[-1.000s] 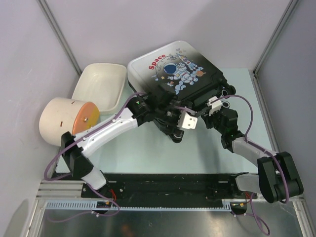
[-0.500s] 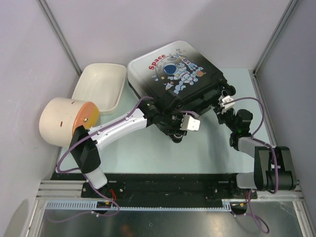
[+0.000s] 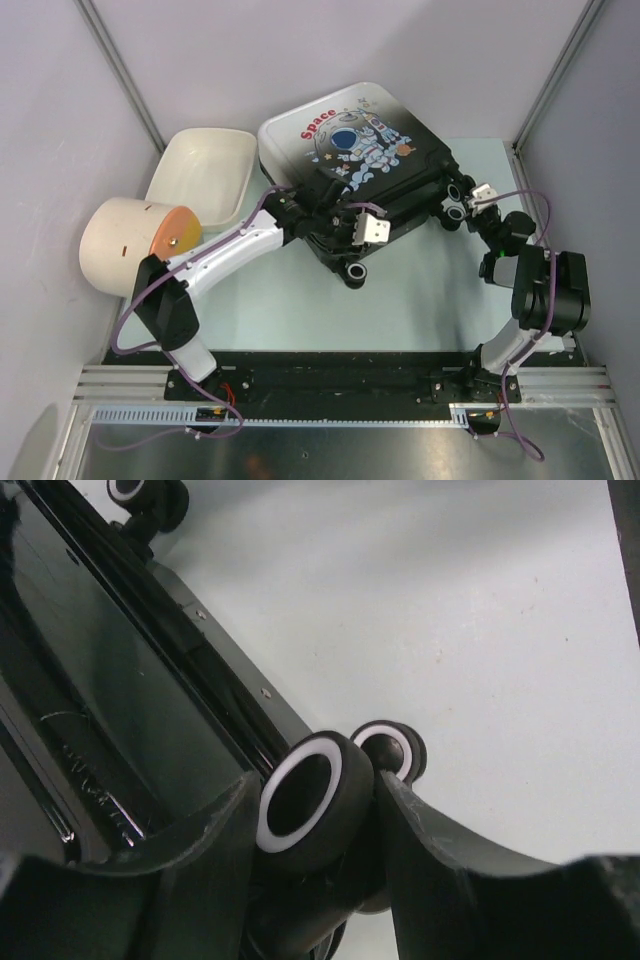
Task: Open, take out, and arrange the luggage
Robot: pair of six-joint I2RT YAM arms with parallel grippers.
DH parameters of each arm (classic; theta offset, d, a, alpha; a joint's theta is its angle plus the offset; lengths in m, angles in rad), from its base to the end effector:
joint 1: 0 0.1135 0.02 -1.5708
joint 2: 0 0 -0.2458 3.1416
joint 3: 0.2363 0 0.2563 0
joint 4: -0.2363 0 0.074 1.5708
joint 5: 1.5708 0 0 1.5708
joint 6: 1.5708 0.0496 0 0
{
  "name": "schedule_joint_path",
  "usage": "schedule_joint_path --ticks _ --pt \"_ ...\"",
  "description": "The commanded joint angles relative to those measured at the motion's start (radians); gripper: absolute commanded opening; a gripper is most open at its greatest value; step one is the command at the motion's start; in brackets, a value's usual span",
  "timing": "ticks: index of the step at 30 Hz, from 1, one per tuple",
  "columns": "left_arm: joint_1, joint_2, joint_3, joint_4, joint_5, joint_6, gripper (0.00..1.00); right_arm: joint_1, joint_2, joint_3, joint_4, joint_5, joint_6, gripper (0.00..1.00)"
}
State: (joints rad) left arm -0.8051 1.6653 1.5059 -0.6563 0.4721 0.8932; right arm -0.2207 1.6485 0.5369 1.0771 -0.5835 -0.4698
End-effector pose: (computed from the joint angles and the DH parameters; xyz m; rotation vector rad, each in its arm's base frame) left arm 0.2469 -0.2894 0.2918 1.8890 1.3673 -0.5173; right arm 0.3169 -0.0431 0.1578 -0.6333 1.4693 -0.0682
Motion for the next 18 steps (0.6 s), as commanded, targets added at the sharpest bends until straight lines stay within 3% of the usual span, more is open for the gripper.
schedule_joint_path --ticks 1,9,12,13,14,15,17,18 --pt "0.110 0.013 -0.065 -0.154 -0.185 0.081 0.52 -0.081 0.089 0.136 0.152 0.119 -0.035 0.00" --pt "0.139 0.019 -0.081 -0.158 -0.193 0.141 0.51 -0.059 0.215 0.353 0.072 0.088 0.140 0.00" --pt "0.142 0.017 -0.078 -0.158 -0.194 0.147 0.53 -0.057 0.208 0.394 -0.024 -0.017 0.183 0.00" --pt "0.144 0.011 -0.079 -0.161 -0.190 0.150 0.55 -0.078 0.197 0.411 -0.136 -0.133 0.210 0.05" --pt "0.144 0.007 -0.082 -0.161 -0.191 0.161 0.56 -0.091 0.183 0.416 -0.187 -0.188 0.235 0.34" --pt "0.149 0.005 -0.087 -0.161 -0.191 0.167 0.57 -0.107 0.165 0.422 -0.236 -0.243 0.258 0.46" --pt "0.156 0.011 -0.092 -0.161 -0.188 0.173 0.58 -0.158 0.145 0.433 -0.353 -0.355 0.321 0.65" --pt "0.171 0.014 -0.090 -0.163 -0.184 0.171 0.58 -0.176 0.131 0.431 -0.377 -0.387 0.333 0.68"
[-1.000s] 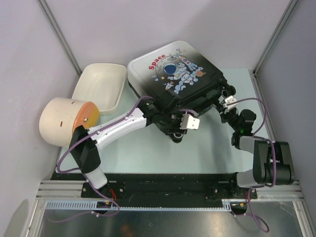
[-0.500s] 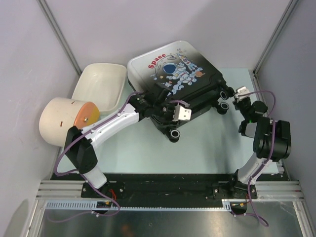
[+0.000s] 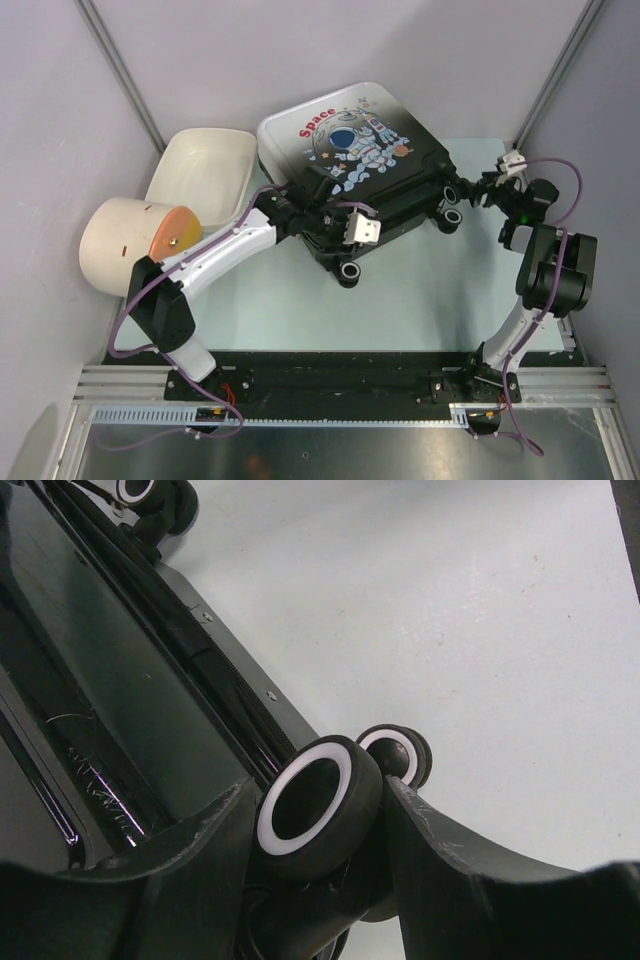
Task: Open, take out, and arrange the luggage
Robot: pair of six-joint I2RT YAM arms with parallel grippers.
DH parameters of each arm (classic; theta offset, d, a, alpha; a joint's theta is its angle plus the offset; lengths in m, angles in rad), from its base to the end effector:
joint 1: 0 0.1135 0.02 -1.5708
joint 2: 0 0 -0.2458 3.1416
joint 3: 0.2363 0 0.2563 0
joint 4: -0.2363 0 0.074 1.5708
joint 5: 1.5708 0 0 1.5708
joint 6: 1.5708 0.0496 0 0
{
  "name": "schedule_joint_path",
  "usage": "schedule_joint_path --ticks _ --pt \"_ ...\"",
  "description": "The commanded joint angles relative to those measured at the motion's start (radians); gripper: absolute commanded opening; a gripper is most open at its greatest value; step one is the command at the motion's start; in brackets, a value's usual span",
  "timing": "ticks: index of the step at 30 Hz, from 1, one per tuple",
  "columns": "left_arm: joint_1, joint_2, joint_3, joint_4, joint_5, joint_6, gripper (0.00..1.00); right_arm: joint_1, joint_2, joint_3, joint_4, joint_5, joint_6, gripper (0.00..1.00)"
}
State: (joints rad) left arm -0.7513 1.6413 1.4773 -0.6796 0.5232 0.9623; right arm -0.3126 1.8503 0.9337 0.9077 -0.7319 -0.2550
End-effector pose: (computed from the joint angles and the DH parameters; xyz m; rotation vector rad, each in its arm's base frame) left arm 0.2540 -0.2711 0.2898 1.9078 1.3404 -0.5246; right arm 0.3889 -0.0908 0.1876 -0.5179 1.4916 0.1334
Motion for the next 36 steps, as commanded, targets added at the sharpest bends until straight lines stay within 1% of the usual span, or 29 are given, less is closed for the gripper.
schedule_joint_path --ticks 1,2,3,5,6,8,10,12,13,15,18,19,21,22,23,24,26,30,34,36 --pt "0.128 0.049 -0.060 -0.140 -0.227 0.102 0.58 -0.100 -0.074 0.033 -0.233 -0.294 0.135 0.70" --pt "0.138 0.051 -0.058 -0.141 -0.213 0.104 0.58 -0.130 -0.077 0.034 -0.243 -0.313 0.154 0.74" --pt "0.153 0.054 -0.057 -0.140 -0.209 0.110 0.58 -0.138 -0.079 0.034 -0.253 -0.329 0.151 0.84" --pt "0.164 0.060 -0.058 -0.141 -0.206 0.139 0.58 -0.146 -0.091 0.034 -0.314 -0.366 0.099 0.90" --pt "0.176 0.063 -0.057 -0.144 -0.206 0.150 0.56 -0.138 -0.097 0.033 -0.352 -0.370 0.020 0.90" --pt "0.191 0.071 -0.057 -0.146 -0.209 0.190 0.55 -0.120 -0.102 0.033 -0.415 -0.366 -0.024 0.88" --pt "0.228 0.080 -0.049 -0.149 -0.209 0.216 0.54 -0.083 -0.096 0.024 -0.412 -0.354 -0.029 0.86" --pt "0.271 0.100 -0.023 -0.159 -0.207 0.227 0.54 -0.039 -0.088 0.011 -0.370 -0.334 -0.012 0.84" --pt "0.283 0.104 -0.015 -0.167 -0.206 0.240 0.54 -0.027 -0.088 0.008 -0.345 -0.313 0.011 0.84" --pt "0.312 0.112 0.006 -0.176 -0.206 0.251 0.54 -0.011 -0.060 0.001 -0.214 -0.317 0.098 0.81" --pt "0.339 0.121 0.027 -0.184 -0.206 0.259 0.54 0.015 -0.045 -0.001 -0.175 -0.339 0.181 0.80" --pt "0.343 0.130 0.032 -0.186 -0.204 0.262 0.54 0.021 -0.043 0.001 -0.176 -0.337 0.250 0.79" --pt "0.365 0.137 0.040 -0.189 -0.200 0.268 0.54 0.027 -0.046 -0.004 -0.207 -0.342 0.305 0.79" --pt "0.371 0.147 0.041 -0.189 -0.200 0.271 0.54 0.029 -0.055 -0.018 -0.198 -0.330 0.333 0.79" --pt "0.378 0.153 0.043 -0.189 -0.206 0.271 0.54 0.039 -0.063 -0.070 -0.172 -0.318 0.386 0.79" --pt "0.392 0.161 0.049 -0.189 -0.204 0.274 0.54 0.043 -0.086 -0.094 -0.099 -0.304 0.416 0.79" --pt "0.406 0.176 0.060 -0.190 -0.201 0.273 0.54 0.070 -0.111 -0.157 -0.069 -0.278 0.460 0.78" --pt "0.426 0.202 0.075 -0.187 -0.206 0.283 0.53 0.102 -0.138 -0.216 -0.041 -0.203 0.505 0.76" --pt "0.435 0.221 0.095 -0.189 -0.207 0.289 0.53 0.099 -0.132 -0.214 -0.023 -0.248 0.504 0.75" --pt "0.444 0.233 0.112 -0.189 -0.209 0.288 0.53 0.110 -0.134 -0.211 -0.027 -0.261 0.488 0.77"
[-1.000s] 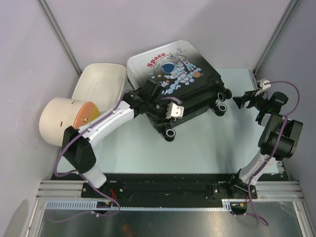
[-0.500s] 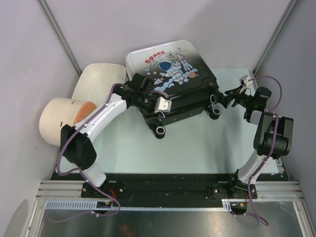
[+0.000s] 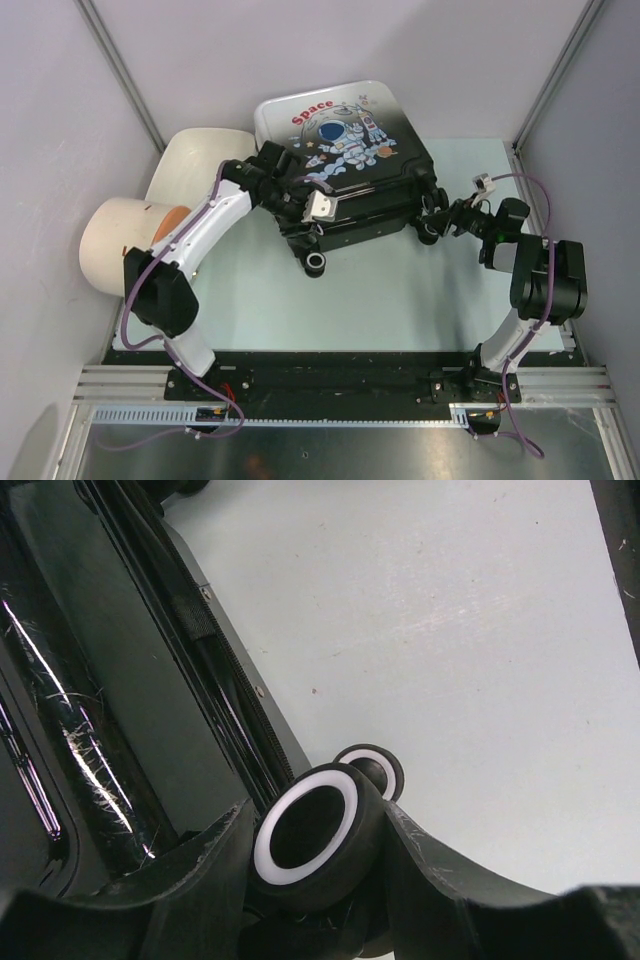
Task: Open, take out, and arrange the luggage
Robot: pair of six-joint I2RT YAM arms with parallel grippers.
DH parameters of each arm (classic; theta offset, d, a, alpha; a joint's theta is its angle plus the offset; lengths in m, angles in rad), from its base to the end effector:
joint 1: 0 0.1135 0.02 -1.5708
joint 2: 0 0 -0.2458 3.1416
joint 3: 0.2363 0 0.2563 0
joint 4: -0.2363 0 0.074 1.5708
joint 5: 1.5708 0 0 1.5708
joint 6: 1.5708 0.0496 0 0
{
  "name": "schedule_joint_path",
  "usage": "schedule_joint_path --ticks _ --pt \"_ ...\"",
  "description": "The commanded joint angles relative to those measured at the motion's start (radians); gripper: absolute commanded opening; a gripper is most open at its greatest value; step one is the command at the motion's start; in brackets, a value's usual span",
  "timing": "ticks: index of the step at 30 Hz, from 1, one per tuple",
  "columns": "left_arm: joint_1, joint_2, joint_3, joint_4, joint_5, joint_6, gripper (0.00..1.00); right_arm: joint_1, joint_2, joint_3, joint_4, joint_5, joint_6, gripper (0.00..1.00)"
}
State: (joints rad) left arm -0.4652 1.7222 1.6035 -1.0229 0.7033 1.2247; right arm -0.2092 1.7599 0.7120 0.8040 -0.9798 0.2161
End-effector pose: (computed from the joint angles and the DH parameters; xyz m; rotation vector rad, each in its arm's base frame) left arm 0.3057 -0.1893 0.2849 1.9403 1.4629 -0.6297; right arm 0.3424 -0.0306 0.1445 -0.3242 1.7591 0.8849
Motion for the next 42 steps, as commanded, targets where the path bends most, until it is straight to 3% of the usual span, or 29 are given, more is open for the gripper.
schedule_joint_path --ticks 1,10,14,19,23,29,32,36,40,42 --pt "0.161 0.157 -0.008 0.153 -0.386 0.024 0.53 0.007 -0.040 0.010 0.075 -0.004 0.013 0.77" --pt "0.169 0.168 0.022 0.153 -0.364 -0.021 0.54 0.085 -0.042 0.004 0.000 0.225 -0.113 0.82" --pt "0.171 0.171 0.018 0.153 -0.366 -0.027 0.54 0.114 -0.014 -0.009 0.111 0.302 -0.135 0.82" --pt "0.172 0.185 0.029 0.153 -0.364 -0.037 0.54 0.105 -0.016 -0.049 0.227 0.265 -0.124 0.83" --pt "0.174 0.211 0.062 0.153 -0.369 -0.047 0.54 0.132 -0.022 -0.097 0.326 0.259 -0.176 0.77" --pt "0.174 0.218 0.085 0.153 -0.378 -0.057 0.54 0.166 0.029 -0.098 0.406 0.309 -0.213 0.60" --pt "0.178 0.214 0.076 0.153 -0.378 -0.060 0.54 0.168 0.036 -0.100 0.425 0.317 -0.213 0.46" --pt "0.183 0.223 0.079 0.153 -0.381 -0.068 0.54 0.154 0.036 -0.098 0.432 0.314 -0.193 0.19" --pt "0.189 0.228 0.084 0.153 -0.377 -0.076 0.54 0.111 0.029 -0.097 0.432 0.290 -0.193 0.03" --pt "0.192 0.231 0.082 0.153 -0.378 -0.077 0.53 0.097 0.018 -0.091 0.423 0.286 -0.192 0.00"
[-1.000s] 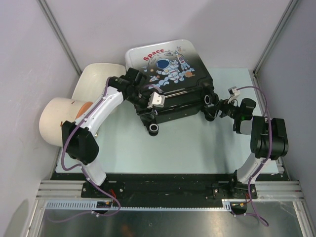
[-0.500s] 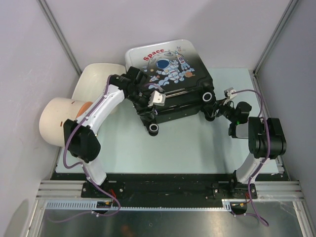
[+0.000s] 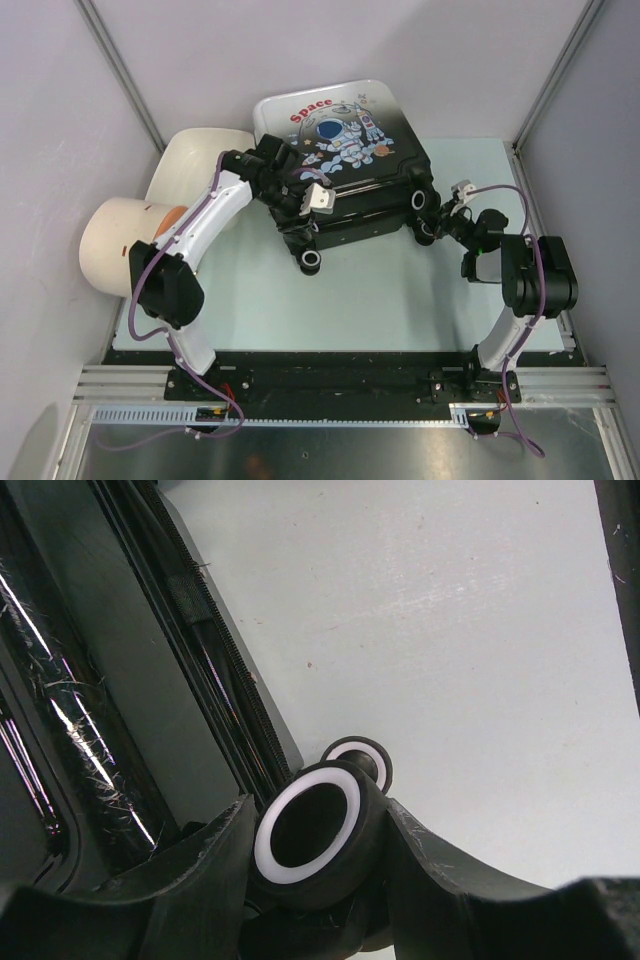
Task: Open, take out, and arrange the luggage
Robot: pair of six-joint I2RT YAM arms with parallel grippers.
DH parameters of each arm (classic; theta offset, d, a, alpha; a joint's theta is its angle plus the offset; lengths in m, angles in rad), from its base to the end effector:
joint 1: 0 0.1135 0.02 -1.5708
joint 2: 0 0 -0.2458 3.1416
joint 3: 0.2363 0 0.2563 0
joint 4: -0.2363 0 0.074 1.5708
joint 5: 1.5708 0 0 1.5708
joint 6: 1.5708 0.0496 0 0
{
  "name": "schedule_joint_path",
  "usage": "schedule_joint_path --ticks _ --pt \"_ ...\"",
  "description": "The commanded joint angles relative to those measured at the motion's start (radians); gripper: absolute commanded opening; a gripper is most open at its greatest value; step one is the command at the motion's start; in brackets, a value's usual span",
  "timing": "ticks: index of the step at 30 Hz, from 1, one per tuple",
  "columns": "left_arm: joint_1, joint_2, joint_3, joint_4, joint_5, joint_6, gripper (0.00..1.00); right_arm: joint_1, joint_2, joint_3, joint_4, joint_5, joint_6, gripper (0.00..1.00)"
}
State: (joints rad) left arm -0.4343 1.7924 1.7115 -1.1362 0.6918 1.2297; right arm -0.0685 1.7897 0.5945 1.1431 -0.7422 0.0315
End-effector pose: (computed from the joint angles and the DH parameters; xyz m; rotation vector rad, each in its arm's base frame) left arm 0.3188 -0.1828 0.2877 1.9416 1.5524 -0.6526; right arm 0.3325 0.0108 0.1379 -0.4904 1.5643 0.5713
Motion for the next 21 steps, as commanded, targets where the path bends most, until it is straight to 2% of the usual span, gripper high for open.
schedule_joint_path --ticks 1,6,9,16,21 --pt "0.164 0.166 -0.023 0.266 -0.368 -0.081 0.53 -0.059 -0.015 0.030 0.072 0.040 -0.008 0.00" --pt "0.169 0.174 -0.010 0.266 -0.370 -0.085 0.52 -0.103 -0.032 0.071 0.038 0.035 -0.028 0.00" --pt "0.169 0.173 -0.010 0.266 -0.371 -0.081 0.52 -0.123 -0.038 0.109 -0.026 0.055 -0.109 0.00" --pt "0.177 0.183 -0.006 0.266 -0.368 -0.076 0.52 -0.128 0.080 0.321 -0.100 0.069 -0.123 0.00" --pt "0.177 0.179 -0.018 0.266 -0.365 -0.049 0.51 -0.129 0.198 0.456 -0.123 0.003 -0.107 0.00"
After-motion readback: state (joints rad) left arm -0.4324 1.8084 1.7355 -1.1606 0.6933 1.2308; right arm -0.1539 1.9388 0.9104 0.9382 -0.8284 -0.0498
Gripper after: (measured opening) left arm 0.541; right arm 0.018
